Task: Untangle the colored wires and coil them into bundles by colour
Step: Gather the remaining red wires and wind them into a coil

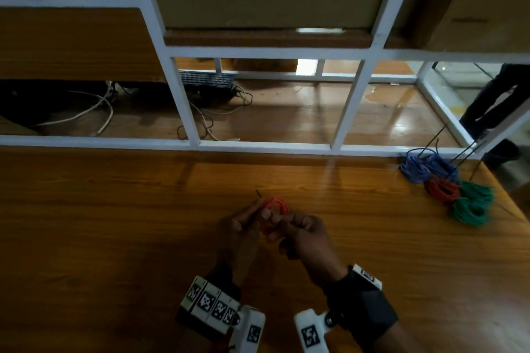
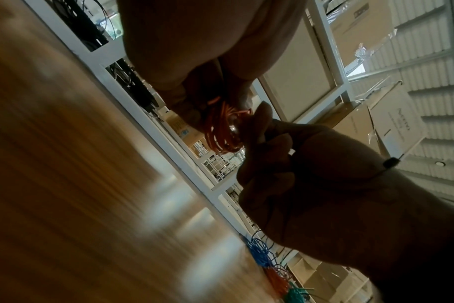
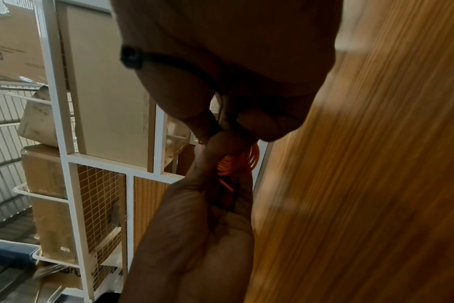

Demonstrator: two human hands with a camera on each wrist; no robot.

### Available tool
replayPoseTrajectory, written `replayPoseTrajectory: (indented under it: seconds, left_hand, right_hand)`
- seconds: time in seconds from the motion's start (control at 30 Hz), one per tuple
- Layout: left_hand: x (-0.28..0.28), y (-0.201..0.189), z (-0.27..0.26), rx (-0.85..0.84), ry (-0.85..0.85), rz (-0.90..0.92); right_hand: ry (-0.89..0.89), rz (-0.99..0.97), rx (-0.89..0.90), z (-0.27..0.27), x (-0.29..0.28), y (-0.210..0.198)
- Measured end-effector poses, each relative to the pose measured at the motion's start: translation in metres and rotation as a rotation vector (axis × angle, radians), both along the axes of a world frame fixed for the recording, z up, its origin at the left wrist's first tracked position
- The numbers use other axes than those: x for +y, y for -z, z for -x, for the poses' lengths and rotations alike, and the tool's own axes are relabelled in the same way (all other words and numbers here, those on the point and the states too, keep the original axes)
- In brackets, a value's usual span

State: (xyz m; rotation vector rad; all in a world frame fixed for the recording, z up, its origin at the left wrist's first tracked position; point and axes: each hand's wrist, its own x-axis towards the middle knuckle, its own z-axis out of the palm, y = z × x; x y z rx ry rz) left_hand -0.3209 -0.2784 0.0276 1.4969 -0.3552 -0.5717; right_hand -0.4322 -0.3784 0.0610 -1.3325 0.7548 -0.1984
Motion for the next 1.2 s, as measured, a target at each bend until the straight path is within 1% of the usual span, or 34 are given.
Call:
replayPoseTrajectory:
  seconds: [0.07,0.13,0.2,0.23,0.33,0.4,0.5,0.57,0.63,0.7,0.77,0.83,0.9,1.0,1.1,1.2]
  left_hand:
    - [-0.001,-0.003,-0.002,-0.024,-0.082,0.024]
    - [-0.002,-0.003,-0.009,0.002,-0.158,0.033]
    - [-0.002,-0.003,-0.017,0.05,-0.199,0.05]
    - [-0.001,-0.002,-0.02,0.048,-0.206,0.052]
    - [-0.002,-0.003,-0.022,0.055,-0.207,0.051]
    - [-0.004,-0.001,-0.021,0.042,-0.21,0.048]
    - [-0.007,0.0,-0.02,-0.009,-0.21,0.029]
    - [-0.009,-0.001,-0.019,-0.01,-0.191,0.022]
    - [-0.01,-0.003,-0.017,-0.056,-0.17,-0.009]
    - [-0.007,-0.002,-0.016,-0.136,-0.123,-0.062]
    - [-0.001,0.001,-0.014,-0.22,-0.048,-0.13]
    - [0.002,0.002,-0.01,-0.235,-0.02,-0.162]
    - [0.002,0.0,-0.008,-0.224,-0.028,-0.158]
    - [0.0,0.001,-0.01,-0.216,-0.061,-0.119]
    - [0.002,0.005,-0.016,-0.154,-0.106,-0.083]
    - [0.004,0.004,-0.019,-0.147,-0.069,-0.096]
  right_hand:
    - [-0.016,-0.03,0.0,0.002,-0.006,-0.005]
    - [0.01,-0.059,0.033,0.007,-0.017,-0.012]
    - [0.019,-0.044,0.04,0.017,-0.028,-0.011]
    - [0.011,-0.006,0.032,0.022,-0.031,-0.008]
    - [-0.032,0.255,0.012,0.035,-0.028,0.002]
    - [-0.071,0.432,-0.038,0.039,-0.019,0.006]
    - [-0.093,0.737,-0.209,0.038,-0.012,0.014]
    - [-0.056,0.836,-0.316,0.035,-0.01,0.018]
    - [0.013,0.862,-0.363,0.033,-0.009,0.017]
    - [0.113,0.865,-0.36,0.03,-0.01,0.013]
    - [0.193,0.789,-0.321,0.027,-0.013,0.009]
    - [0.221,0.692,-0.284,0.022,-0.016,0.005]
    - [0.227,0.699,-0.281,0.017,-0.018,-0.001]
    - [0.178,0.821,-0.273,0.009,-0.017,-0.01]
    - [0.124,0.822,-0.234,0.002,-0.017,-0.016]
    - [0.081,0.851,-0.227,-0.003,-0.019,-0.017]
